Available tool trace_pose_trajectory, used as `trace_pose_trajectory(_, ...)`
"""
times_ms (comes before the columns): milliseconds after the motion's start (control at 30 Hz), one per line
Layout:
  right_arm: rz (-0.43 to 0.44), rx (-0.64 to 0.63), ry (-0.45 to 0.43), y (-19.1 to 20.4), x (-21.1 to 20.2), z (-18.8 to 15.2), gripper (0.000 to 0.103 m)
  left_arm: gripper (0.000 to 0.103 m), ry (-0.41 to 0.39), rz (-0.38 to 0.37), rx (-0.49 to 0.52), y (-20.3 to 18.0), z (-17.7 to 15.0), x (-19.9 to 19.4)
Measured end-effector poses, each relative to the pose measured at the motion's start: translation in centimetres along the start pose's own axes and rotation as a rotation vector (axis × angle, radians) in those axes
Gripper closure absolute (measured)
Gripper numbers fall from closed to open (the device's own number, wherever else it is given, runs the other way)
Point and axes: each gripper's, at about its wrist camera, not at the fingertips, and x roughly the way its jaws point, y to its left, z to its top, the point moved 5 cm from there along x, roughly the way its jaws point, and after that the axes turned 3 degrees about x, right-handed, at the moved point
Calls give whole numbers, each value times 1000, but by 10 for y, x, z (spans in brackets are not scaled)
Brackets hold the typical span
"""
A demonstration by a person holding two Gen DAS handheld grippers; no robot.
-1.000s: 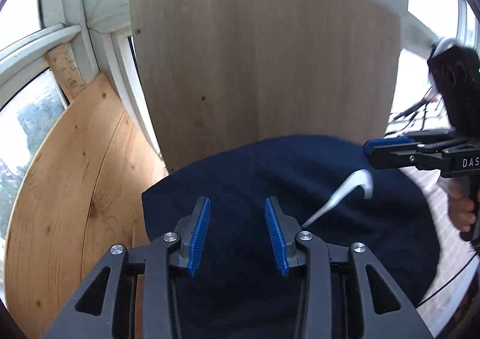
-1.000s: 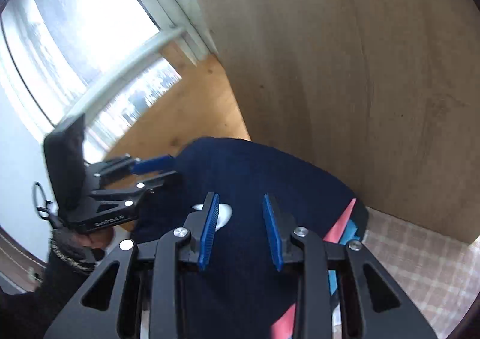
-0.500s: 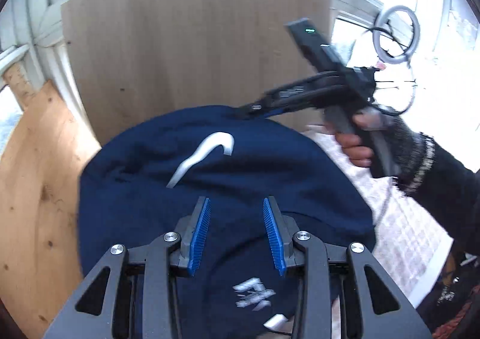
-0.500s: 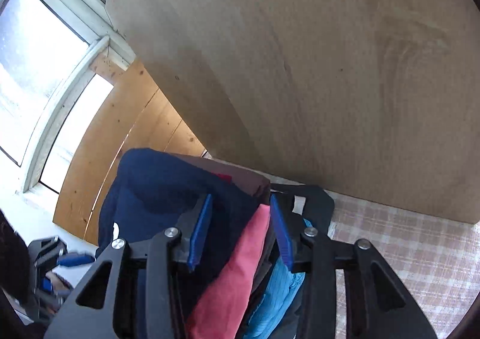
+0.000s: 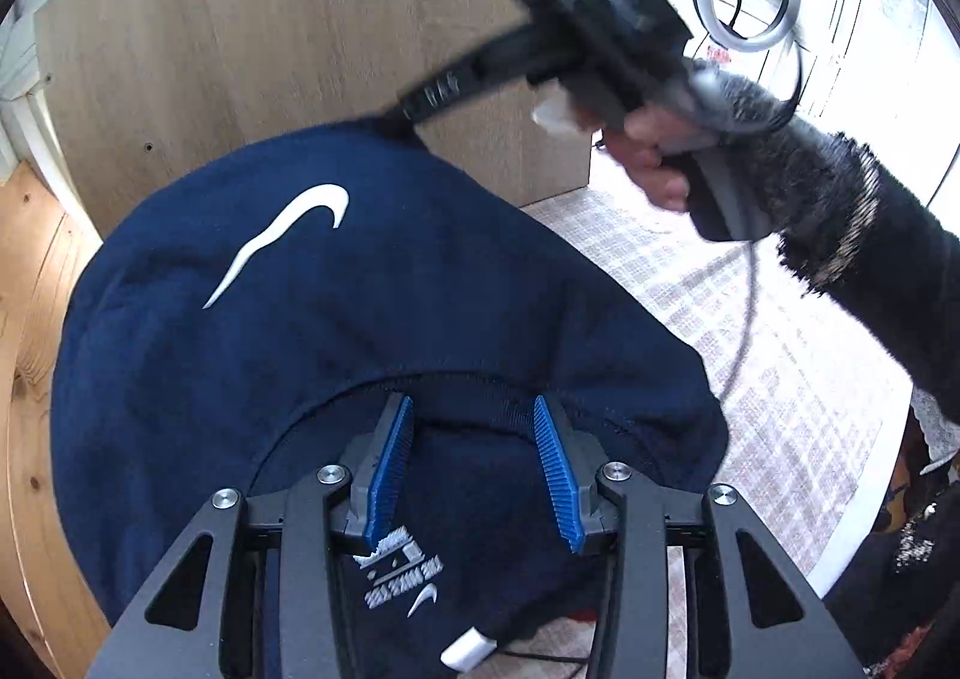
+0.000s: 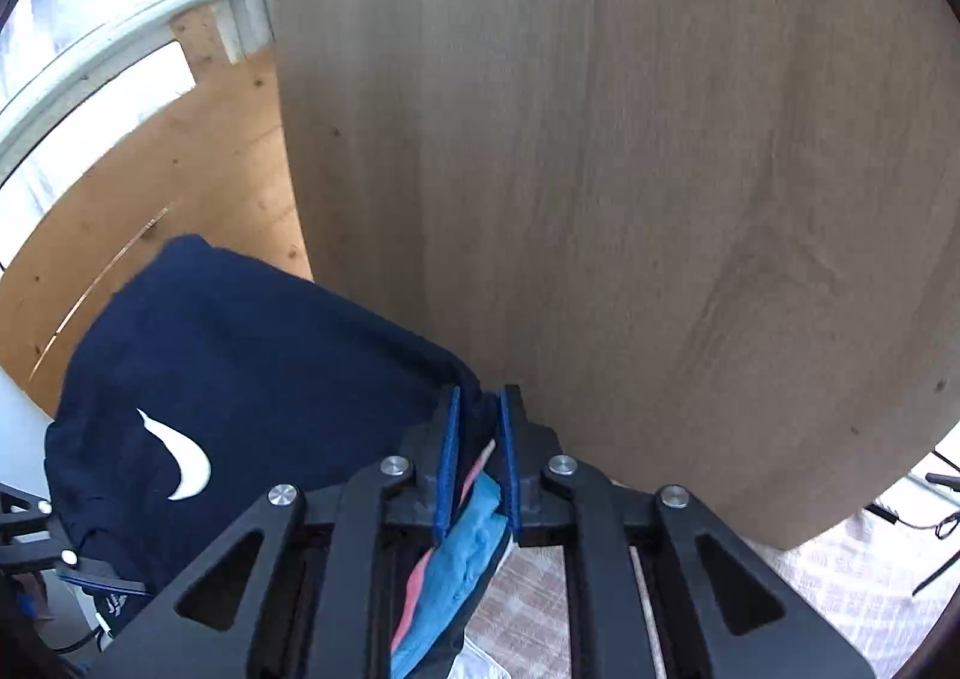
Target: Fold clothes
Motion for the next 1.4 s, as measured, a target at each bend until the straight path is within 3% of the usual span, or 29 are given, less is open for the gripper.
trace_pose_trajectory(33,-14,28,-22,-5,-8,-1,84,62,-22,25,-14,7,-1,-13)
trace_pose_trajectory(133,95,81,-95,-1,-51,-9,83,62,-88,134,-125,52,-18,-61)
trace_pose_trajectory(267,217,2,-72,42,-85,-44,80,64,-87,261,-315,108,-60,-94)
trace_pose_trajectory(367,227,-17,-15,65,-86,-84,72,64,-67,219,-381,120,-92,-87)
trace_pose_trajectory(433,227,-14,31,77,-81,-111,71,62,2,227,-368,120,-116,-68)
trace_pose_trajectory(467,209,-25,73,78,-77,-126,71,62,52,265,-362,126,-138,-63)
trace_pose_trajectory(567,168,25,145,56,-97,-162,71,63,128,353,-415,133,-173,-64)
trace_pose_trajectory(633,159,128,148,22,-133,-184,71,66,92,355,-449,127,-183,-82)
trace_pose_trajectory(667,136,172,138,4,-153,-196,70,66,71,339,-445,118,-184,-90)
trace_pose_trajectory(767,-38,287,112,-55,-213,-247,65,64,20,271,-395,80,-186,-108)
trace_pose_trajectory(900,-264,443,165,-122,-269,-340,66,63,58,91,-281,-6,-179,-81)
trace_pose_trajectory(1000,-324,583,223,-165,-298,-417,84,63,94,-52,-191,-73,-175,-57)
trace_pose_trajectory(1133,-392,650,272,-206,-321,-485,84,64,145,-179,-130,-148,-166,-26)
trace_pose_trajectory(1300,-441,622,297,-255,-335,-520,84,64,142,-222,-52,-233,-147,3)
trace_pose_trajectory(1400,-442,578,287,-279,-337,-525,83,64,135,-192,-48,-273,-132,29)
